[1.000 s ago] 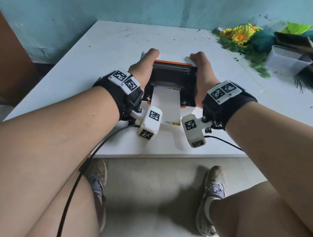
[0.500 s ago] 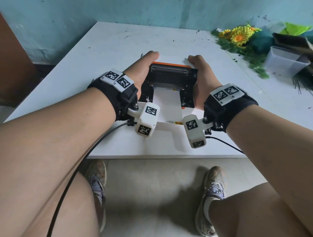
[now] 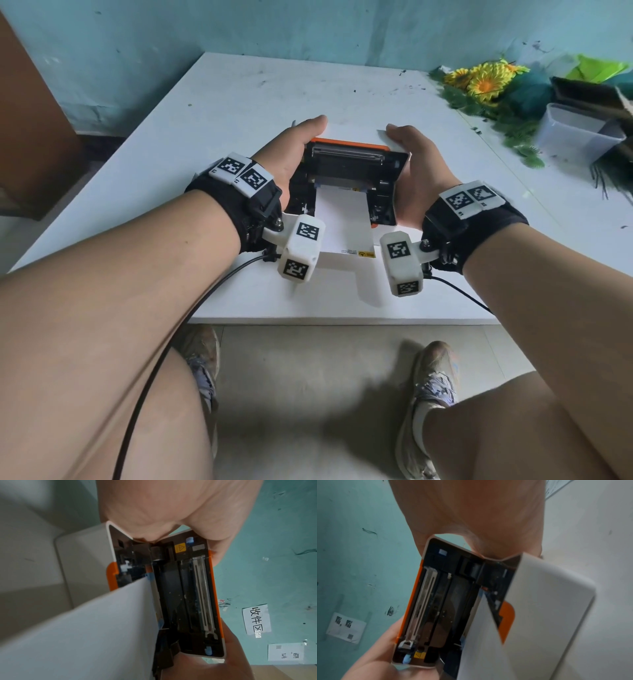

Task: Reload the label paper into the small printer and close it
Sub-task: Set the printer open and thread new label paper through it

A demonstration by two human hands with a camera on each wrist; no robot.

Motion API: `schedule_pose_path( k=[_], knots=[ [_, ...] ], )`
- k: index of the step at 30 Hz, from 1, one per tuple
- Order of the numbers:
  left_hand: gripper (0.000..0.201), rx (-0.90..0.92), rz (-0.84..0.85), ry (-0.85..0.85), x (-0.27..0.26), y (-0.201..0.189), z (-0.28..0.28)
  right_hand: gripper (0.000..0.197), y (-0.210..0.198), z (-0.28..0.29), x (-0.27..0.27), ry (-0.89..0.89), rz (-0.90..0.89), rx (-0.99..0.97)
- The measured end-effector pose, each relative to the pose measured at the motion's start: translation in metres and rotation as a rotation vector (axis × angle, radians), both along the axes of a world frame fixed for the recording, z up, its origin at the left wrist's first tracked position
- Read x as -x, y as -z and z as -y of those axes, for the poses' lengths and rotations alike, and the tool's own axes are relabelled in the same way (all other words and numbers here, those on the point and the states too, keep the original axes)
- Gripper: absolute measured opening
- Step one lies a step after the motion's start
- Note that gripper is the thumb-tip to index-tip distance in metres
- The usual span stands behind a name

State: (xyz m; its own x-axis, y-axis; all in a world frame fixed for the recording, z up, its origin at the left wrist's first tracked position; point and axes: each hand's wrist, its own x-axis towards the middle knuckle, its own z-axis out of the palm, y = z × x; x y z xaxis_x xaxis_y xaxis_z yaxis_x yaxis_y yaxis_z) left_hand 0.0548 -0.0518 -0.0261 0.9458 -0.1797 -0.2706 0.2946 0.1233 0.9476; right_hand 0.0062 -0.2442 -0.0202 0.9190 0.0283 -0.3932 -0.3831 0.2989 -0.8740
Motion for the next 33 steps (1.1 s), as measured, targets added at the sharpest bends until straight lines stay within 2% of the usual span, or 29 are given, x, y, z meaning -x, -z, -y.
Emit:
schedule_pose_path(
  k=[3, 6, 10, 12, 17, 19, 22, 27, 30, 33],
  knots=[
    [0.021, -0.007, -0.002, 0.022, 0.004, -0.002, -0.001, 0.082, 0.001, -0.001, -0.002, 0.032, 0.001, 0.006],
    [0.025, -0.015, -0.025, 0.029, 0.006, -0.003, -0.002, 0.06, 0.002, -0.002, -0.003, 0.037, 0.009, 0.049],
    [0.024, -0.003, -0.044, 0.031, 0.005, -0.005, -0.003, 0.053, 0.0, -0.002, -0.002, 0.03, 0.001, 0.084],
    [0.024, 0.009, -0.046, 0.027, 0.005, -0.006, -0.003, 0.055, -0.003, -0.003, 0.001, 0.026, -0.006, 0.085],
    [0.029, 0.029, -0.046, 0.051, 0.009, -0.01, -0.008, 0.075, -0.006, -0.004, 0.007, 0.037, -0.021, 0.072],
    [0.029, 0.029, -0.063, 0.094, 0.01, -0.012, -0.011, 0.067, -0.005, -0.002, 0.007, 0.042, -0.013, 0.063],
    [0.024, 0.026, -0.078, 0.167, 0.012, -0.012, -0.015, 0.067, -0.002, 0.0, 0.004, 0.05, 0.006, 0.011],
    [0.026, 0.041, -0.061, 0.175, 0.013, -0.005, -0.019, 0.04, 0.001, 0.002, 0.003, 0.037, 0.034, -0.086],
    [0.034, 0.06, -0.044, 0.151, 0.016, 0.0, -0.018, 0.037, 0.004, 0.003, 0.0, 0.025, 0.046, -0.112],
    [0.064, 0.072, -0.003, 0.125, 0.016, 0.006, -0.019, 0.03, 0.005, 0.003, 0.0, 0.004, 0.052, -0.123]
  ],
)
